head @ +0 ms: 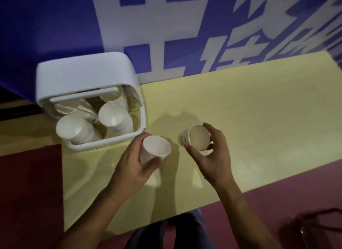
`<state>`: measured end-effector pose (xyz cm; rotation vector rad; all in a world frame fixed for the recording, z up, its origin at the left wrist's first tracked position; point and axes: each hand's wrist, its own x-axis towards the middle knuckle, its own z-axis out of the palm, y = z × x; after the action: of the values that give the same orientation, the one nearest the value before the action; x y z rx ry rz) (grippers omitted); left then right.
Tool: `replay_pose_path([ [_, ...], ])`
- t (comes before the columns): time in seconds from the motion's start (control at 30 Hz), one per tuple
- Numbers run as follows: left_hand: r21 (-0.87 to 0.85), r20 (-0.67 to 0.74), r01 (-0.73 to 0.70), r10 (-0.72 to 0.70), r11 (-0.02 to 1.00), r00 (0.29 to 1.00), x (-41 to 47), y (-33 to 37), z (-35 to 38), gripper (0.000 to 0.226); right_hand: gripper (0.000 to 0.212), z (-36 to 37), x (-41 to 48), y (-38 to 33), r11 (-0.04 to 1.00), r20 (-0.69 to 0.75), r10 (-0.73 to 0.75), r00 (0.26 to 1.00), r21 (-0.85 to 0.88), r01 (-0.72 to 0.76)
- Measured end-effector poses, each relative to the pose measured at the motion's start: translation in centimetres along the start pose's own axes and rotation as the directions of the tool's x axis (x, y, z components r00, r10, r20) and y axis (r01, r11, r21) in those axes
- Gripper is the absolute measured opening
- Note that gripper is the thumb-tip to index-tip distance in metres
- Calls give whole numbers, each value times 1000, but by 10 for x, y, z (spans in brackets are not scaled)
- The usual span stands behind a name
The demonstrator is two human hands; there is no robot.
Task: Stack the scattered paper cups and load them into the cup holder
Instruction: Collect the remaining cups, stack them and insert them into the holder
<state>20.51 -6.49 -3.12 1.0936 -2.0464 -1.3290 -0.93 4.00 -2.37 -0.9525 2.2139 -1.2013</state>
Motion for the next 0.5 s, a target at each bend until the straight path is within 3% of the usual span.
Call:
replay_pose_path([
  [0.13, -215, -214, 20, -67, 976, 974, -20, 26, -34, 53, 77, 13, 11, -63, 985, 98, -171, 980, 28, 169],
  [0.33, -198, -448, -41, -54, 979, 892, -31, 21, -84, 56, 67, 64, 18, -130, 943, 167, -324, 931, 139, 303],
  [0.5, -277, -534, -60, -102, 959, 839, -33, 10, -107, 64, 74, 102, 25, -149, 917, 200, -393, 898, 162, 365],
])
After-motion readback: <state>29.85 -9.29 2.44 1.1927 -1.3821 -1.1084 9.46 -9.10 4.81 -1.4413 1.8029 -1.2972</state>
